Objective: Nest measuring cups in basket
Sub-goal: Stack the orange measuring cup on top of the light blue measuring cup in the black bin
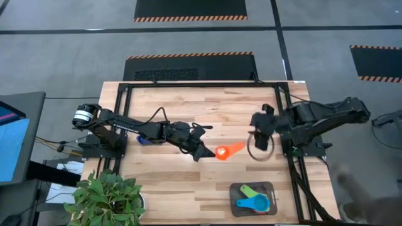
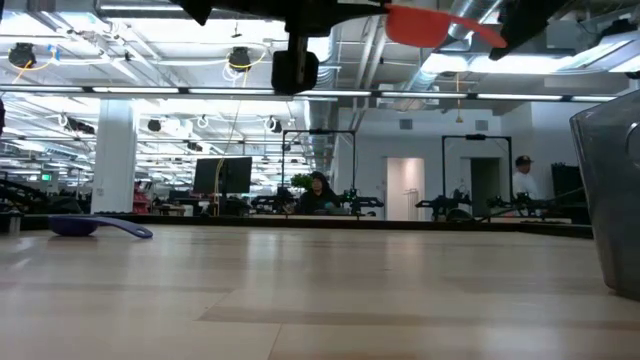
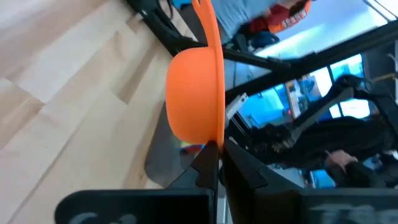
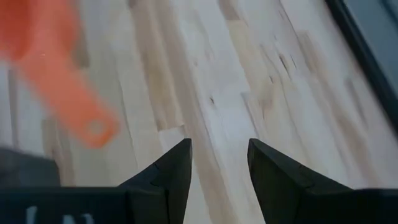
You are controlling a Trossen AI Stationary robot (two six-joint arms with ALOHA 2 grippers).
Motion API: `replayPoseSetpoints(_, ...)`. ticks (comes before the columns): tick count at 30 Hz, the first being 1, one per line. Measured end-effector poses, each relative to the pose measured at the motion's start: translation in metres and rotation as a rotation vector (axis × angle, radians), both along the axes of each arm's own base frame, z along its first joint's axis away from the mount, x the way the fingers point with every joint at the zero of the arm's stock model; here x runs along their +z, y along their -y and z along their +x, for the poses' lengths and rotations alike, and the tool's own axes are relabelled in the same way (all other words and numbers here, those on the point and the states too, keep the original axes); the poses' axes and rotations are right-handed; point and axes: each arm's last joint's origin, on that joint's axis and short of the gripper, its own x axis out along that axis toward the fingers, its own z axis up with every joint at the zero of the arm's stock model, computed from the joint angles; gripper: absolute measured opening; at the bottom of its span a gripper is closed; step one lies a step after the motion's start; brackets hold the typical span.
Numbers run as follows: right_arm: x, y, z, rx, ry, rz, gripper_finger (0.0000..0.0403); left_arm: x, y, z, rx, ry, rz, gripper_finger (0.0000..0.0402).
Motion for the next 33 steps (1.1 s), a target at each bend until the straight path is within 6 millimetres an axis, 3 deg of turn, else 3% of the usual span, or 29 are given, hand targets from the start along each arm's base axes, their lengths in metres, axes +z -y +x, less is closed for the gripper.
replayPoseSetpoints(9, -0.004, -0.048, -0.003, 0.173, 0.045, -0.307, 0.0162, 0.000, -0.002, 0.000, 0.051, -0.012, -0.030, 0.0000)
replayPoseSetpoints(15, -0.015, -0.072, 0.011, 0.326, 0.015, -0.408, 0.0146, 0.003, -0.004, 0.002, 0.067, 0.016, -0.050, 0.0000)
replayPoseSetpoints(22, -0.027, -0.077, 0.027, 0.362, -0.055, -0.471, 0.0141, 0.003, -0.004, 0.002, 0.068, 0.013, -0.054, 0.0000)
replayPoseSetpoints(30, 0.001, -0.076, 0.031, 0.347, 0.048, -0.431, 0.0180, 0.000, -0.004, 0.001, 0.063, -0.018, -0.060, 0.0000)
replayPoseSetpoints(33, 0.001, -0.074, 0.032, 0.366, 0.034, -0.383, 0.0209, 0.000, -0.004, 0.001, 0.064, -0.018, -0.060, 0.0000)
